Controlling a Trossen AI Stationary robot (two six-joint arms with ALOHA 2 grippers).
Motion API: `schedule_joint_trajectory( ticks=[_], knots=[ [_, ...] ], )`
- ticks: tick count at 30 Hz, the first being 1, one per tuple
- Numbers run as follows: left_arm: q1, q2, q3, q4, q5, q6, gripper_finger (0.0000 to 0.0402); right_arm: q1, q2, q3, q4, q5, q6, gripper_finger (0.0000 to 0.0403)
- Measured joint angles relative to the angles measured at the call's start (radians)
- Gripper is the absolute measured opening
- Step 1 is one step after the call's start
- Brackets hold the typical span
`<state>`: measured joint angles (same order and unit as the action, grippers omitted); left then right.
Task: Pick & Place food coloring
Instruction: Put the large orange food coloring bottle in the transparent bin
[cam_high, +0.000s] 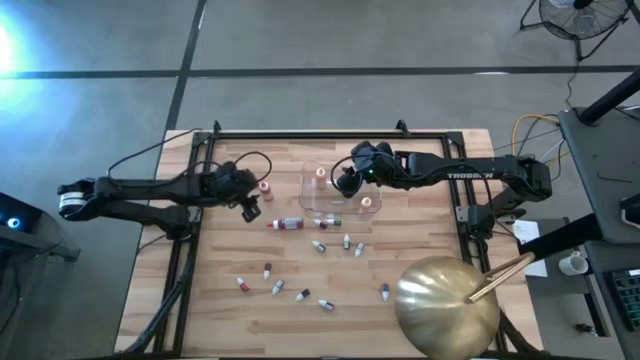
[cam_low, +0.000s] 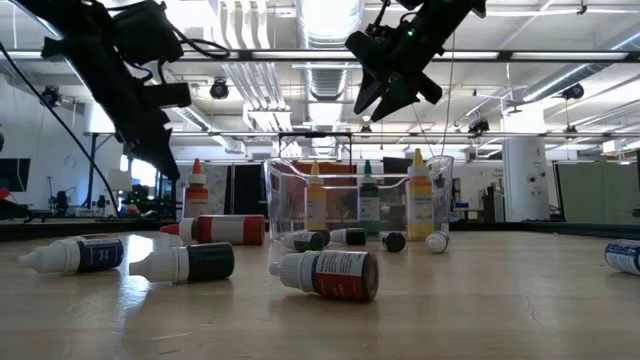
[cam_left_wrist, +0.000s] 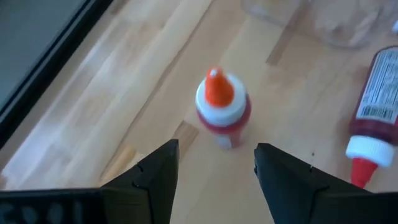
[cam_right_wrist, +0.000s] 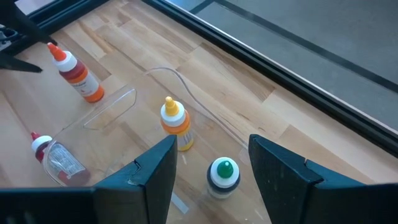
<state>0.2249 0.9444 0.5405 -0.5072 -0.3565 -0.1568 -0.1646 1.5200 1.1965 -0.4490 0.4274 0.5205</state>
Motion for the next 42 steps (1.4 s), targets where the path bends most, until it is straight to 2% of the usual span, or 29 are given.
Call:
schedule_joint_trajectory(
  ticks=[10, 18, 29, 36, 42],
  knots=[
    [0.0, 0.001, -0.055, 0.167, 0.0, 0.05, 0.0185, 0.001, 0.0, 0.0, 0.004, -0.005, 0.003, 0.0192],
    [0.0, 0.001, -0.057, 0.201, 0.0, 0.05, 0.0185, 0.001, 0.0, 0.0, 0.008, -0.005, 0.0, 0.0192],
    [0.003, 0.07, -0.057, 0.238, 0.028, 0.054, 0.0183, 0.001, 0.0, -0.002, 0.013, -0.008, 0.0, 0.0192],
    [0.003, 0.088, -0.057, 0.261, 0.012, 0.053, 0.0183, 0.001, 0.0, -0.002, 0.013, -0.008, 0.001, 0.0192],
    [0.003, 0.085, -0.057, 0.261, -0.044, 0.055, 0.0183, 0.001, 0.0, -0.008, 0.014, -0.008, 0.003, 0.0192]
  ],
)
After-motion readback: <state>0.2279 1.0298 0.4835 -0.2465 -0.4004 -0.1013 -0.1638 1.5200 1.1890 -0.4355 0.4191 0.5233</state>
